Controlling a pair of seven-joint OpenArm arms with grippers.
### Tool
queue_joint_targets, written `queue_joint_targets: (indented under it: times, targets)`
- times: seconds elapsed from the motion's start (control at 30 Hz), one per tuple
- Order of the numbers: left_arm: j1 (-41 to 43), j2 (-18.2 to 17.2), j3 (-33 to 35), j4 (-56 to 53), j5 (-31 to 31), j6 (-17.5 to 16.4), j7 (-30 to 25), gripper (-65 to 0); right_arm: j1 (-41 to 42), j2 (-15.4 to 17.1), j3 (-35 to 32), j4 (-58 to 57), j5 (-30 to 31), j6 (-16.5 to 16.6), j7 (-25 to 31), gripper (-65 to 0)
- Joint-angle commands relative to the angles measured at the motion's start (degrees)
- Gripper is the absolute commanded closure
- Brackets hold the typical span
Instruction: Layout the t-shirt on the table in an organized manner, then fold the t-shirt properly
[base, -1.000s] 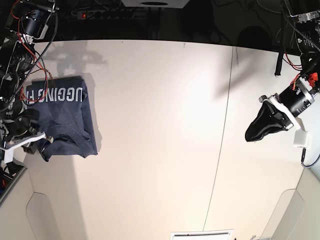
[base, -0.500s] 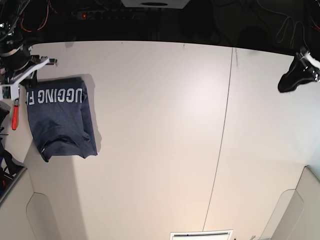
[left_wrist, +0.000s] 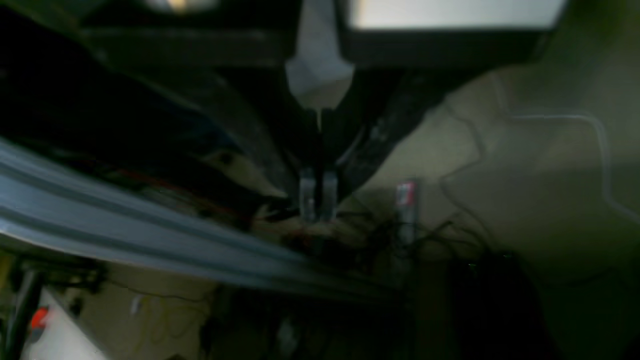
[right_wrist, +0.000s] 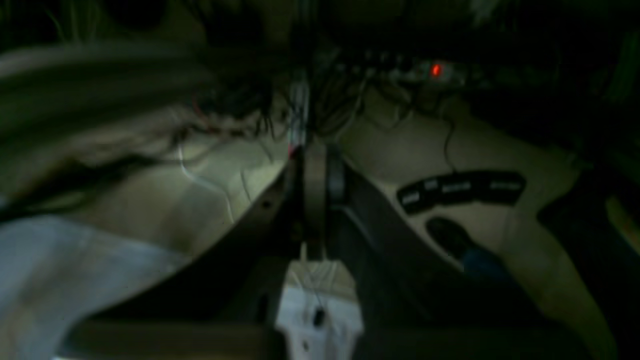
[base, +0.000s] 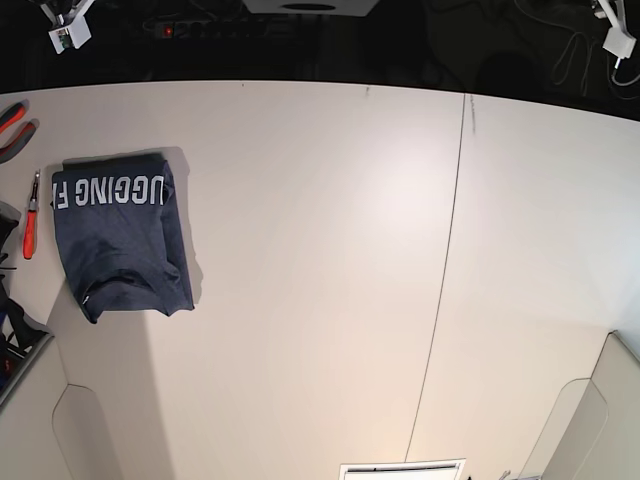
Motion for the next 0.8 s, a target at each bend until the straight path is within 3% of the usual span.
queue_joint_targets:
  times: [0.0, 0.17, 0.3, 0.37, 0.43, 0.53, 0.7, 0.77]
  targets:
    - [0.7, -1.3, 2.6, -2.1, 2.0, -0.6, -3.5, 0.0, -0.2, 1.5, -1.2, -2.3, 0.1, 0.0, 1.8, 0.0]
    - [-4.0, -2.5, 18.7, -15.6, 18.4, -0.6, -25.2, 0.0, 5.5, 5.1, -10.1, -21.7, -0.7, 0.0, 10.4, 0.0]
    - [-11.0, -1.6, 28.9, -25.2, 30.7, -0.6, -37.9, 0.0, 14.4, 5.5, -19.0, -38.8, -0.7, 0.0, 13.0, 0.0]
    - [-14.6, -0.1, 33.0, -29.6, 36.7, -0.6, -44.3, 0.0, 18.8, 5.0, -24.0, -47.3, -0.7, 0.0, 18.2, 0.0]
    - [-18.1, 2.2, 35.7, -33.7, 42.1, -0.6, -49.1, 0.0, 23.3, 4.2, -29.5, -55.0, -0.7, 0.0, 25.3, 0.0]
    - [-23.8, 6.5, 38.1, -39.1, 48.0, -0.5, -51.6, 0.0, 30.4, 1.9, -36.6, -64.1, -0.7, -0.3, 33.1, 0.0]
    - [-31.8, 13.1, 38.6, -46.2, 51.6, 14.1, -51.8, 0.0, 39.2, -3.5, -43.1, -72.0, -0.7, -5.8, 33.2, 0.0]
    - [-34.1, 14.6, 38.6, -48.3, 52.2, 17.8, -52.2, 0.0, 41.2, -5.5, -44.3, -73.4, -0.7, -8.5, 33.2, 0.0]
